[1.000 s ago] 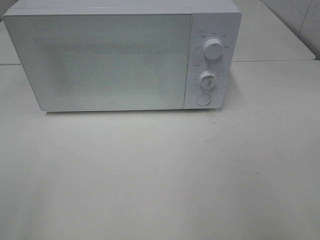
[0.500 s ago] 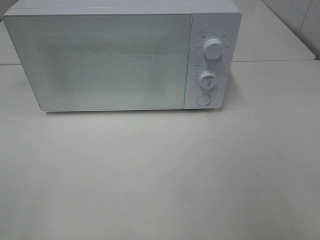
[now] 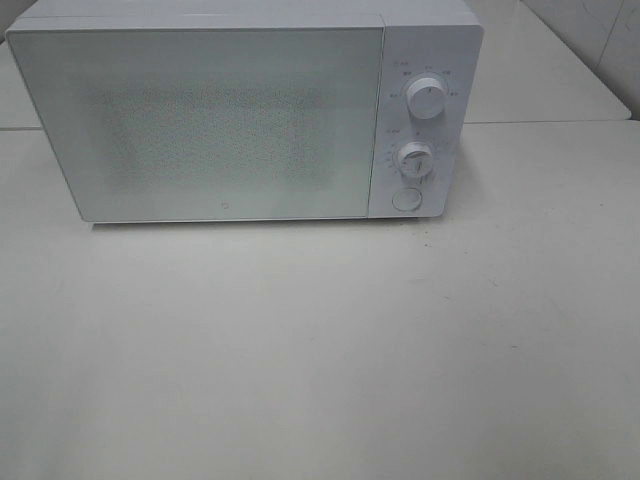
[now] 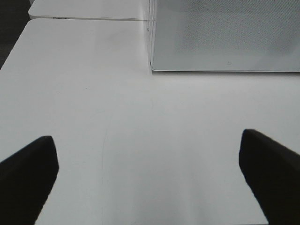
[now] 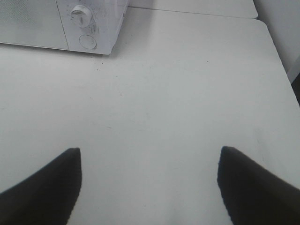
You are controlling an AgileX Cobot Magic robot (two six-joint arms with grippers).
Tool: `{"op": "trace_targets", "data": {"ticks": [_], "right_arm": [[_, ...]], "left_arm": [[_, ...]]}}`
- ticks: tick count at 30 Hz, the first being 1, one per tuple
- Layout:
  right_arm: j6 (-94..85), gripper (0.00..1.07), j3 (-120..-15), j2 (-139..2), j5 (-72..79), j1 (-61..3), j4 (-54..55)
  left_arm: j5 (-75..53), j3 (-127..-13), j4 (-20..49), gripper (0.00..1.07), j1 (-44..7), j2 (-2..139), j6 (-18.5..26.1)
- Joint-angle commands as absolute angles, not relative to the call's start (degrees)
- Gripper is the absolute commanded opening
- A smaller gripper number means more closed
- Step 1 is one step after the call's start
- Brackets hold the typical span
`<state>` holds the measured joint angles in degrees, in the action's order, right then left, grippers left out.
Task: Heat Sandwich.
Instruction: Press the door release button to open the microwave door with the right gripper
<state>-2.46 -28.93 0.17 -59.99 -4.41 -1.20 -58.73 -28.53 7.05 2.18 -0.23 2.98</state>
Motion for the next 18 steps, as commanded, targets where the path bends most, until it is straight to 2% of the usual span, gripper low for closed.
{"op": "trace_targets", "data": {"ticks": [1, 18], "right_arm": [[-2.01, 0.76, -28.88, 1.78, -59.30, -3.95, -1.32], [-2.01, 0.76, -28.93, 1.72, -59.30, -4.01, -1.32]], "left_arm": [[-58.79, -28.30, 7.56, 1.03, 1.83, -1.78, 2.58], [-58.79, -28.30, 7.56, 1.03, 1.83, -1.78, 2.58]]}}
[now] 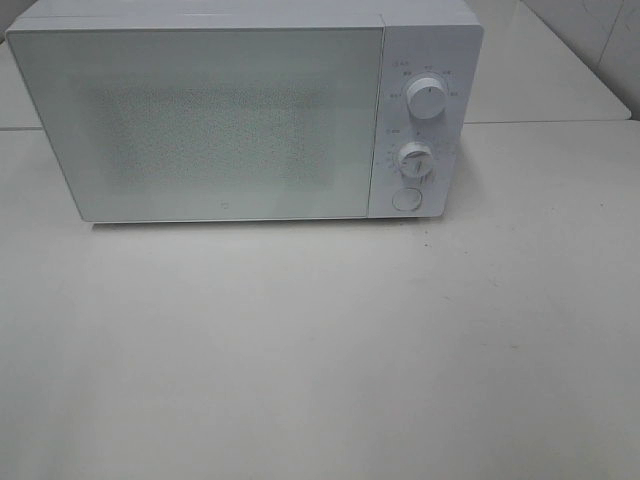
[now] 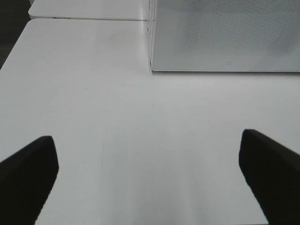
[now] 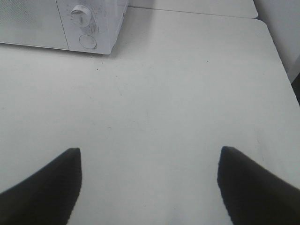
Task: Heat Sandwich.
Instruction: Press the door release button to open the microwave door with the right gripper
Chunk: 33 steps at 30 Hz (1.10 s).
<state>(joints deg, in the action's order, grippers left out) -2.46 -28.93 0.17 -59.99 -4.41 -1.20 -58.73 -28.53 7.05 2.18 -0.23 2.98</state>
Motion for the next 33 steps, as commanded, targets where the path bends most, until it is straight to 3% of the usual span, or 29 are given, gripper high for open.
{"op": "trace_targets", "data": {"ticks": [1, 33], "right_arm": [[-2.01, 0.76, -28.99, 1.66, -59.24, -4.01, -1.26], [-1.38, 0.76, -31.34, -28.30, -25.67, -4.01, -0.97]], "left_arm": [[-58.79, -28.30, 7.56, 1.03, 1.83, -1.78, 2.58], [-58.79, -28.30, 7.56, 1.03, 1.83, -1.78, 2.58]]}}
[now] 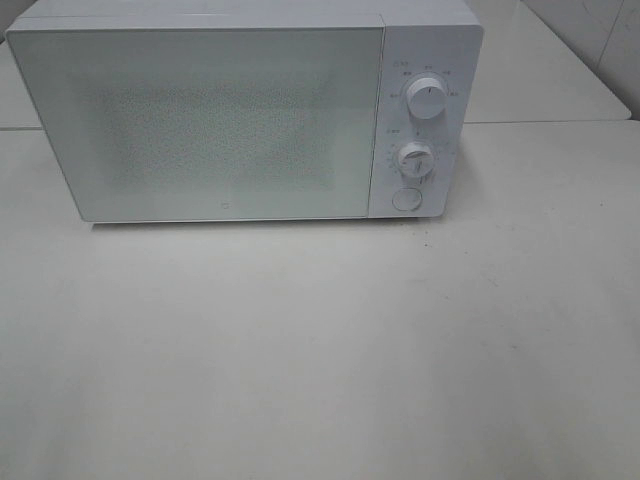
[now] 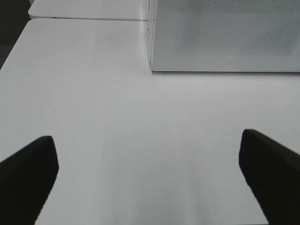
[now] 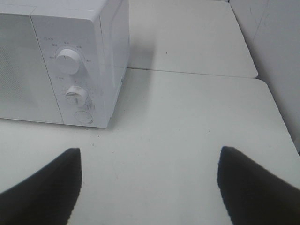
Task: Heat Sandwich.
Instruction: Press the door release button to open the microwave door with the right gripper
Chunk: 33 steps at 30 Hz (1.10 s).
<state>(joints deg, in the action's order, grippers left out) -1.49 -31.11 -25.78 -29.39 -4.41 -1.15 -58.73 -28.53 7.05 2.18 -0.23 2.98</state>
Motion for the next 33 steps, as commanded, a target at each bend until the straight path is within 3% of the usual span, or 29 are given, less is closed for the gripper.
{"op": "trace_targets", "data": {"ticks": [1, 27, 33], "right_arm": [[-1.38, 0.76, -31.34, -29.56, -24.52, -4.01, -0.97], [0.52, 0.76, -31.34, -58.67, 11.29, -4.07, -1.09], [0.34, 0.76, -26.93, -64.69, 26.76, -4.18, -0.86]], "left_arm": [[-58.79, -28.30, 7.56, 1.03, 1.83, -1.78, 2.58], [-58.79, -28.30, 7.56, 1.03, 1.83, -1.78, 2.58], [-58.79, -28.30, 7.56, 1.03, 1.83, -1.78, 2.58]]}}
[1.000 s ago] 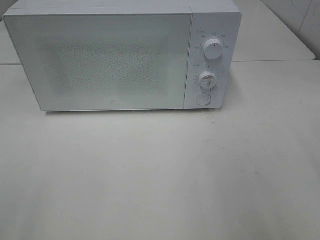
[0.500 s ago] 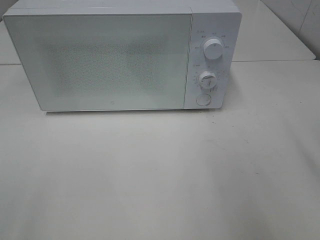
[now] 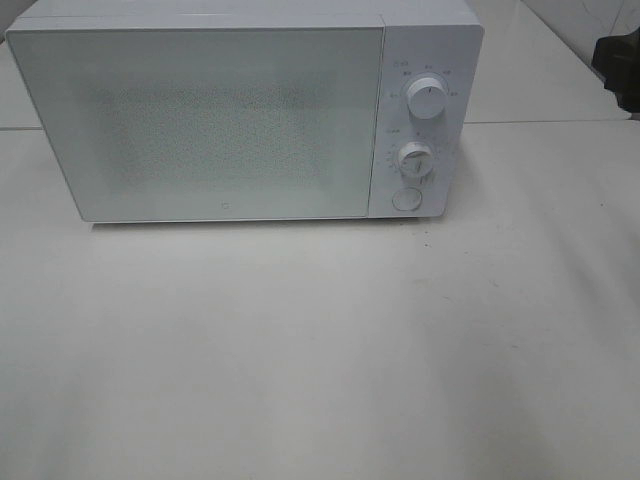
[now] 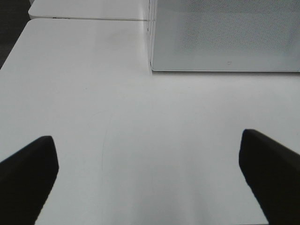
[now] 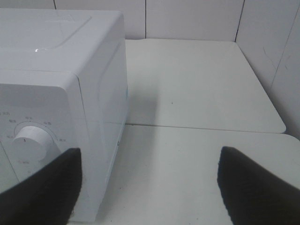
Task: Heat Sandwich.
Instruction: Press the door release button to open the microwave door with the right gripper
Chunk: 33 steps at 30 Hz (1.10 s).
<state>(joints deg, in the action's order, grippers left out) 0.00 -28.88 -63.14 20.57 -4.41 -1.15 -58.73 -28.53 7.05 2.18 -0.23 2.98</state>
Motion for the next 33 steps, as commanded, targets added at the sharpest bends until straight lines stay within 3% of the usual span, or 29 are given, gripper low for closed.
{"op": "trace_targets", "data": {"ticks": [1, 4, 18, 33], "right_arm": [[0.00, 0.76, -25.90, -65.37, 28.88, -4.18, -0.86], [0.00, 0.76, -24.12, -66.58, 32.43, -4.18, -0.40], [-13.87, 0.76, -18.56, -80.67, 52.60, -22.35, 26.07], [-13.87, 0.76, -18.62, -92.13, 61.48, -37.24, 37.53]], "left_arm": [[-58.79, -28.30, 7.56, 1.03, 1.83, -1.78, 2.58], [-58.79, -28.30, 7.56, 1.03, 1.83, -1.78, 2.58], [-58.79, -28.30, 7.56, 1.03, 1.83, -1.78, 2.58], [-58.79, -28.30, 7.56, 1.03, 1.83, -1.78, 2.58]]}}
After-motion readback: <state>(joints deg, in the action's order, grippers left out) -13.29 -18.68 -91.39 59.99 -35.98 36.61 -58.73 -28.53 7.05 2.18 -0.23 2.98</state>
